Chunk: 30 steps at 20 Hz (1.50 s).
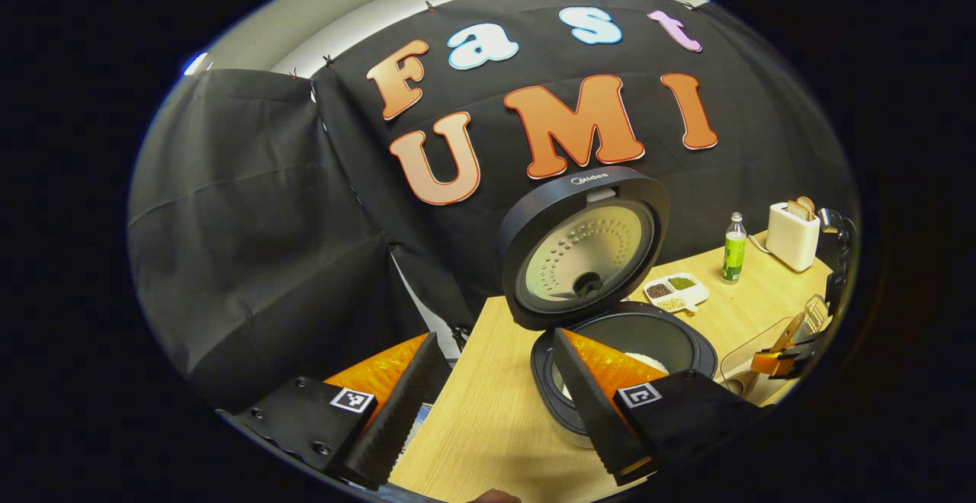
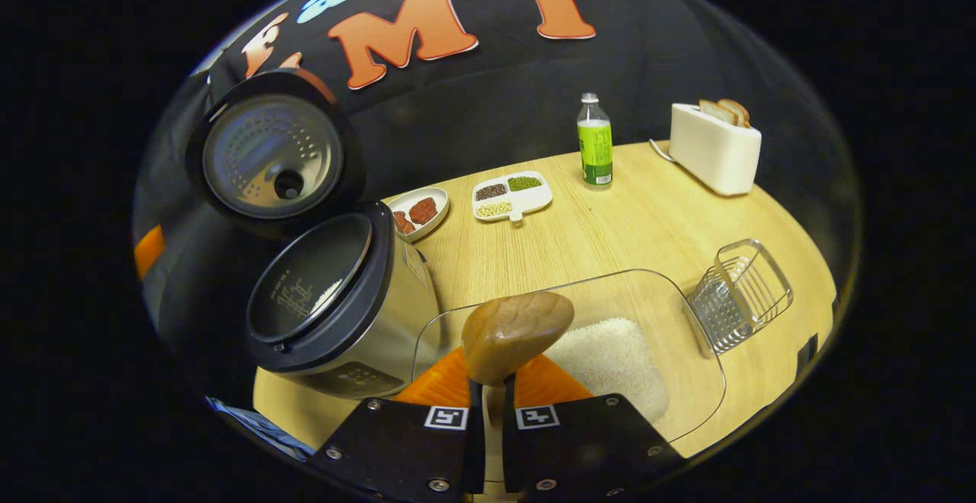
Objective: Close the left gripper, press the button to open the rice cooker; take a wooden spoon from the chopstick holder with the right hand, scoop a spoonful of rice and pour it into the rice cooker, then put the wooden spoon back into the chopstick holder.
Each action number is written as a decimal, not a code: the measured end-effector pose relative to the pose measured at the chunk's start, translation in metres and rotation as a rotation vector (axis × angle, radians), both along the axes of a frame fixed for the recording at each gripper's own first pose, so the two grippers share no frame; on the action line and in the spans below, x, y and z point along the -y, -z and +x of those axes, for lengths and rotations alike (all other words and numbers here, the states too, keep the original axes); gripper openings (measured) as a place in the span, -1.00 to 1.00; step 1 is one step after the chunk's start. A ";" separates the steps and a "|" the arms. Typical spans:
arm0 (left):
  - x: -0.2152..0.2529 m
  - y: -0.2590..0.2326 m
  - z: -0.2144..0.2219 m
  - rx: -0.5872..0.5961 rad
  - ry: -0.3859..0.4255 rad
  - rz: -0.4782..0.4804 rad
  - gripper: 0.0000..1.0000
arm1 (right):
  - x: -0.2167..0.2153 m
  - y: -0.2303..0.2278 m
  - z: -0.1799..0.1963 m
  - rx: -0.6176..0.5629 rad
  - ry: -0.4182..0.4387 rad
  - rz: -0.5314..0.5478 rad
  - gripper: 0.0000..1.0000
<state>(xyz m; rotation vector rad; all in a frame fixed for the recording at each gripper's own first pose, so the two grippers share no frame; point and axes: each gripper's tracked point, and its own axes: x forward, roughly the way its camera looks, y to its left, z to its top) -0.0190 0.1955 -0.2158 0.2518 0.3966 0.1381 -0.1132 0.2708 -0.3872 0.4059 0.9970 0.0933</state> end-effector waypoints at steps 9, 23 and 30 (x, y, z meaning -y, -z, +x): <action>-0.008 0.002 -0.001 -0.010 -0.001 0.000 1.00 | 0.001 0.011 0.002 -0.089 0.025 0.211 -0.82; 0.014 -0.006 -0.002 0.003 -0.018 -0.009 0.86 | 0.025 0.007 -0.002 -0.199 0.109 0.533 -0.83; 0.044 -0.011 -0.001 0.014 -0.029 -0.024 0.86 | 0.072 -0.019 0.011 -0.172 0.183 0.664 -0.83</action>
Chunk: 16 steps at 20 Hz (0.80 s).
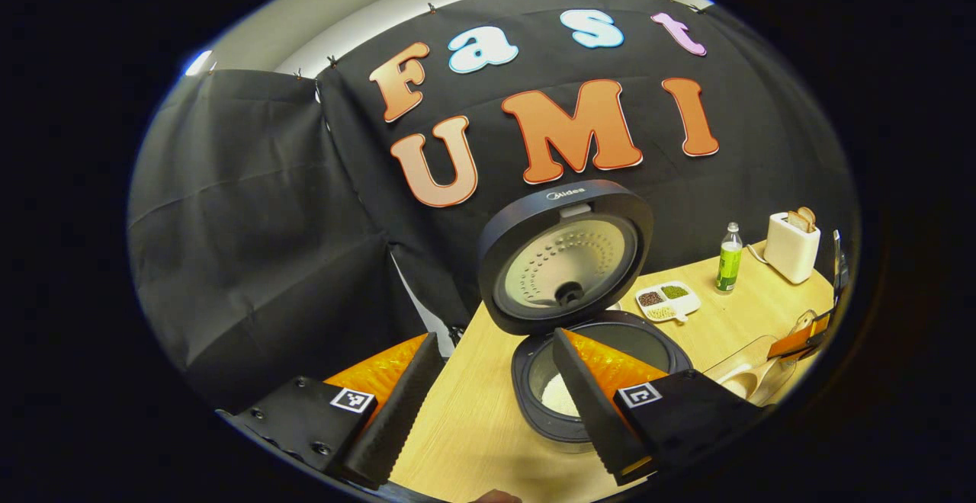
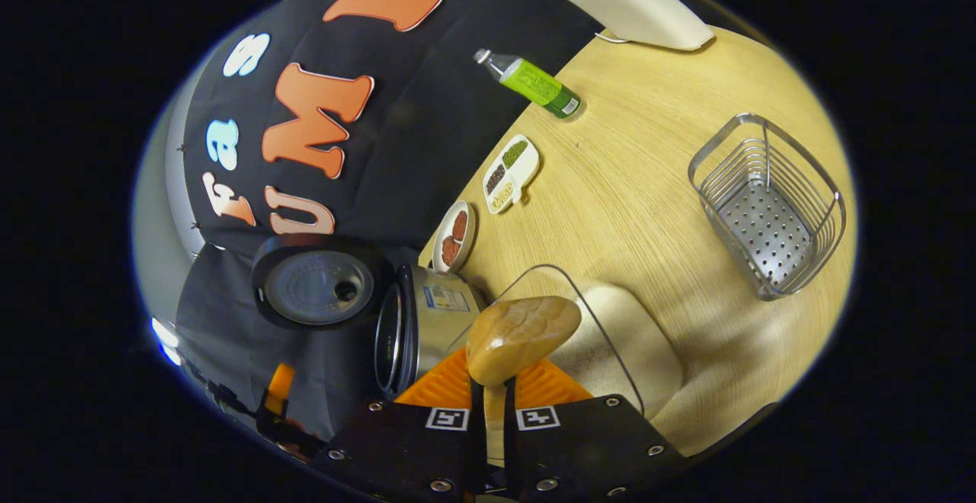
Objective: Close the left gripper, press the button to open the rice cooker; take a wooden spoon from the chopstick holder with the right hand, scoop a spoonful of rice and pour it into the rice cooker, then put the wooden spoon back into the chopstick holder.
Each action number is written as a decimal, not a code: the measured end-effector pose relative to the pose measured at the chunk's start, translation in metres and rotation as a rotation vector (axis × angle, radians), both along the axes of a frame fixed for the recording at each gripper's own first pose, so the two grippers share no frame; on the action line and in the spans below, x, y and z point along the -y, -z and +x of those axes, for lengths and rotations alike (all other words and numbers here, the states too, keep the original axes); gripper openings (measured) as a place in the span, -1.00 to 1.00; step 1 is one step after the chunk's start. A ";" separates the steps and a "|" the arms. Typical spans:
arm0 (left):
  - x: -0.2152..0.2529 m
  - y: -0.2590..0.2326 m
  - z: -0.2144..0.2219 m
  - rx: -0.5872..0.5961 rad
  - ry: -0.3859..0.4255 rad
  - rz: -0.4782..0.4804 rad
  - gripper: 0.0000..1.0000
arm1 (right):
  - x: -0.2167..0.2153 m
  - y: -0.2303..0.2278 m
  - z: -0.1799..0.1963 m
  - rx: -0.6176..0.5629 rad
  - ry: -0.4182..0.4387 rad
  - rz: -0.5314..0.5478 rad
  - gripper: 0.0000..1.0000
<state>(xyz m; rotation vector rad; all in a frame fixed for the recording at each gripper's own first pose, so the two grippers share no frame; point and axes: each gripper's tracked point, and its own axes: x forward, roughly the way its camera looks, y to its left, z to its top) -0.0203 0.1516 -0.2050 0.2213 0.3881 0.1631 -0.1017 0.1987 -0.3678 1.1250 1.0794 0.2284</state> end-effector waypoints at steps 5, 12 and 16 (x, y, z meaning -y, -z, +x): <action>0.032 -0.014 0.000 0.030 0.014 0.003 1.00 | 0.021 -0.033 0.020 0.016 0.079 0.159 -0.83; 0.044 -0.021 -0.009 0.045 -0.014 0.001 0.86 | 0.033 -0.067 0.038 0.019 0.162 0.333 -0.83; 0.042 -0.028 -0.019 0.068 -0.042 -0.015 0.98 | 0.024 -0.084 0.047 0.006 0.184 0.429 -0.83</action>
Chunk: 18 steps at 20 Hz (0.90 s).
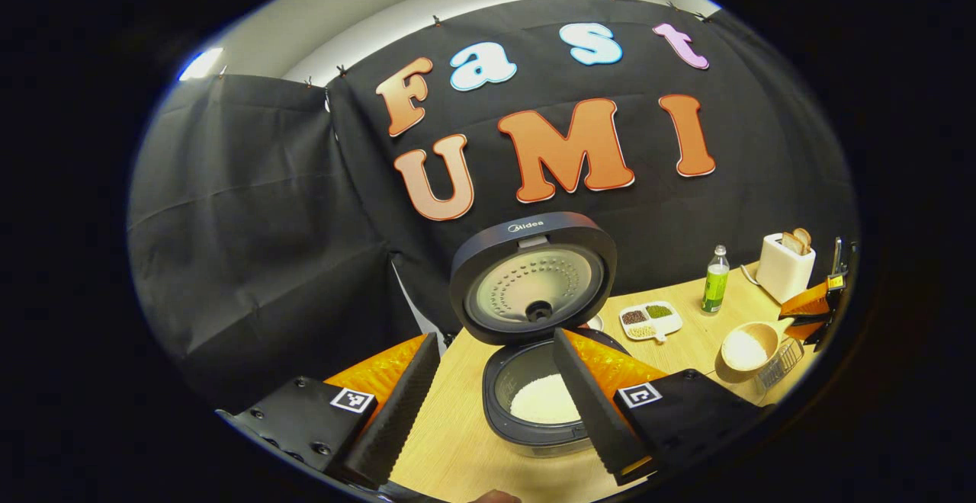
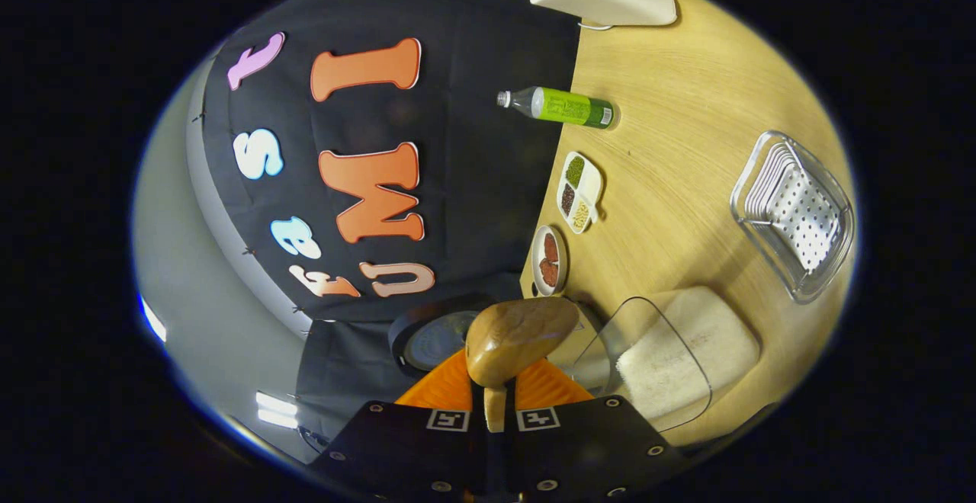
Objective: Close the left gripper, press the button to open the rice cooker; take a wooden spoon from the chopstick holder with the right hand, scoop a spoonful of rice and pour it into the rice cooker, then put the wooden spoon back into the chopstick holder.
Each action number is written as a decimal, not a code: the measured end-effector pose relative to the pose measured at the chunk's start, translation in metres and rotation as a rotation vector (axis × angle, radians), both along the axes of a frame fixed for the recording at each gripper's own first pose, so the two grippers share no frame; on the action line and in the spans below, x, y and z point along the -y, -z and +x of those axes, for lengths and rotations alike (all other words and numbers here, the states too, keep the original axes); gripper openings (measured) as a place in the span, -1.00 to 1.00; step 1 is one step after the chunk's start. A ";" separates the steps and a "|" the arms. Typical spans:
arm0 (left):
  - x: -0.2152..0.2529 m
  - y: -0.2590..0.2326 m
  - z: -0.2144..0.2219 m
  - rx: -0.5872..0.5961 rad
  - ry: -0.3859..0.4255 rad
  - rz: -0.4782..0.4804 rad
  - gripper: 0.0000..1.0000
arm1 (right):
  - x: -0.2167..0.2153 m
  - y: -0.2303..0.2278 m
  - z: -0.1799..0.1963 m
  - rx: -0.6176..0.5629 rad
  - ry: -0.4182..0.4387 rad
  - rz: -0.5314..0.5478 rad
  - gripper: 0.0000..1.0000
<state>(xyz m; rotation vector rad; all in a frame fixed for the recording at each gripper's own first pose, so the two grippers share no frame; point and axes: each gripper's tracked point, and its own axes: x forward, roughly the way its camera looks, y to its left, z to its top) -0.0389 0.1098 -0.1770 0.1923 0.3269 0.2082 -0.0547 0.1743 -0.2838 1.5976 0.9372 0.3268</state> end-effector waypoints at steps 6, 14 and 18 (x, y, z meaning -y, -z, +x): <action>-0.017 -0.008 -0.019 0.032 -0.056 -0.003 0.89 | -0.027 -0.024 0.028 -0.012 0.019 0.095 -0.83; -0.054 -0.020 -0.041 0.083 -0.133 0.030 1.00 | -0.089 -0.053 0.062 0.034 -0.062 0.070 -0.84; -0.072 -0.021 -0.050 0.095 -0.171 0.024 0.96 | -0.117 -0.054 0.078 0.055 -0.092 -0.004 -0.84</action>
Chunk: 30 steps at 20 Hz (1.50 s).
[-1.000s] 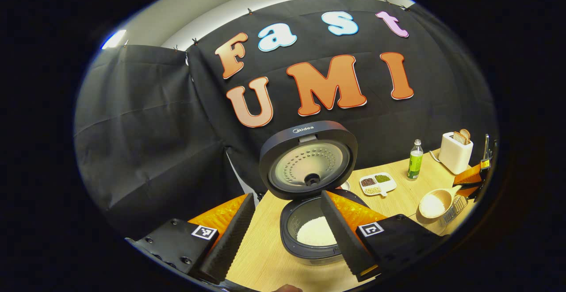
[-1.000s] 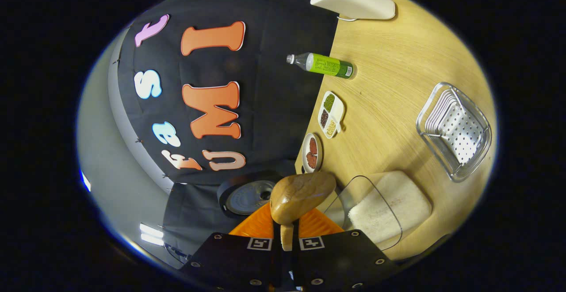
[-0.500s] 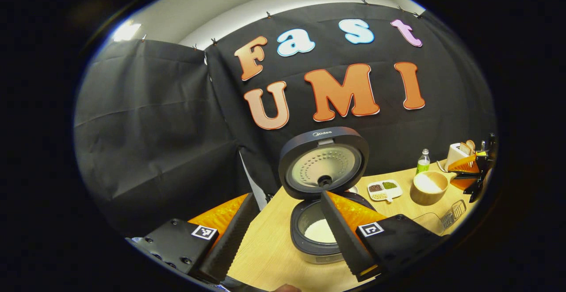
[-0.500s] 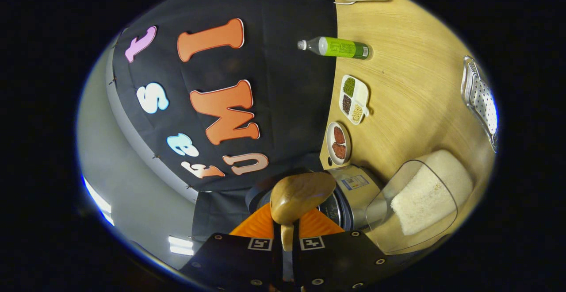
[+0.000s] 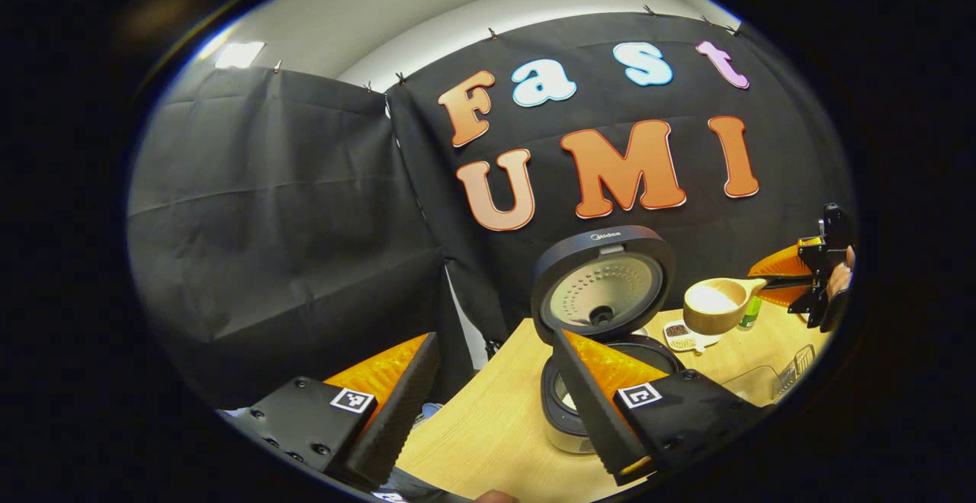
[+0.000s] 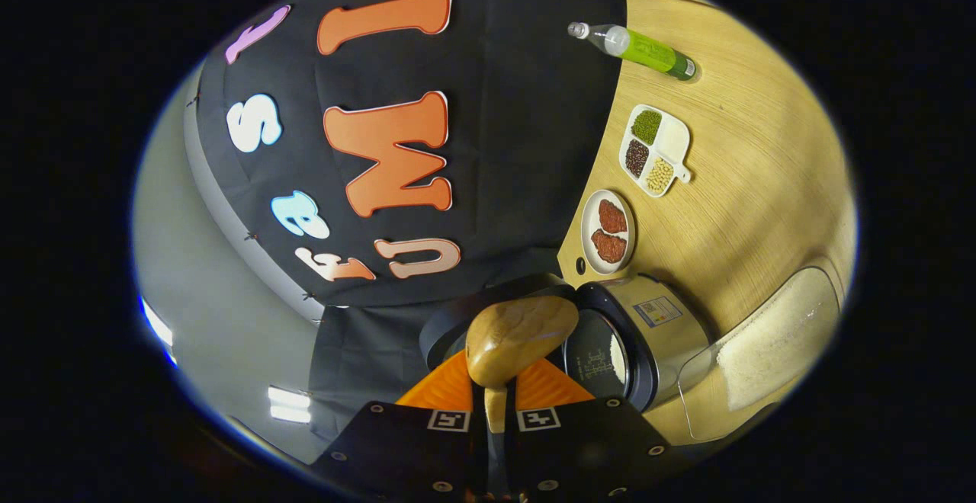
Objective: Close the left gripper, press the button to open the rice cooker; take a wooden spoon from the chopstick holder with the right hand, scoop a spoonful of rice and pour it into the rice cooker, then put the wooden spoon back into the chopstick holder.
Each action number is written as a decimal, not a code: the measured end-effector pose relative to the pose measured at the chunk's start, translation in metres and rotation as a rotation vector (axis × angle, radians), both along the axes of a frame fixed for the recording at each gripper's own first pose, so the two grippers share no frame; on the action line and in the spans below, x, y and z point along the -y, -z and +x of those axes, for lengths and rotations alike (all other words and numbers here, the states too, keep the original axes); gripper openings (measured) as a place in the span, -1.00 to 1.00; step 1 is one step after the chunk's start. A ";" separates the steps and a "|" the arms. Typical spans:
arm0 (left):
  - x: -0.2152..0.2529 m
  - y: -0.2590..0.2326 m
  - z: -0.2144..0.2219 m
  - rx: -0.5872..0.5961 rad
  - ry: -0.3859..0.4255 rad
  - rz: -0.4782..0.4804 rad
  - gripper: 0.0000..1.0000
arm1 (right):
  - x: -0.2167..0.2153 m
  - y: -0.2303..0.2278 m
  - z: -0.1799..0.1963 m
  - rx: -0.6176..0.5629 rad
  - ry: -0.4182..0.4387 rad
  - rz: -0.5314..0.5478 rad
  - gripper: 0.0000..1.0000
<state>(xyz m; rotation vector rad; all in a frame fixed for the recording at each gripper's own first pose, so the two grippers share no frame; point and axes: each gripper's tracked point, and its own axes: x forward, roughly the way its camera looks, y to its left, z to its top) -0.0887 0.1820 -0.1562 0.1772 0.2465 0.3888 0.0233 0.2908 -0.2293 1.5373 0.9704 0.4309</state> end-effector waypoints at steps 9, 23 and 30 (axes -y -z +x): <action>-0.034 0.008 -0.010 -0.016 -0.056 0.013 1.00 | -0.059 -0.001 0.023 0.175 -0.096 -0.285 -0.83; -0.046 0.018 -0.013 -0.039 -0.078 0.024 0.97 | -0.092 -0.002 0.036 0.449 -0.184 -0.731 -0.83; -0.047 0.016 -0.011 -0.043 -0.070 0.031 1.00 | -0.100 -0.001 0.030 0.542 -0.243 -0.860 -0.84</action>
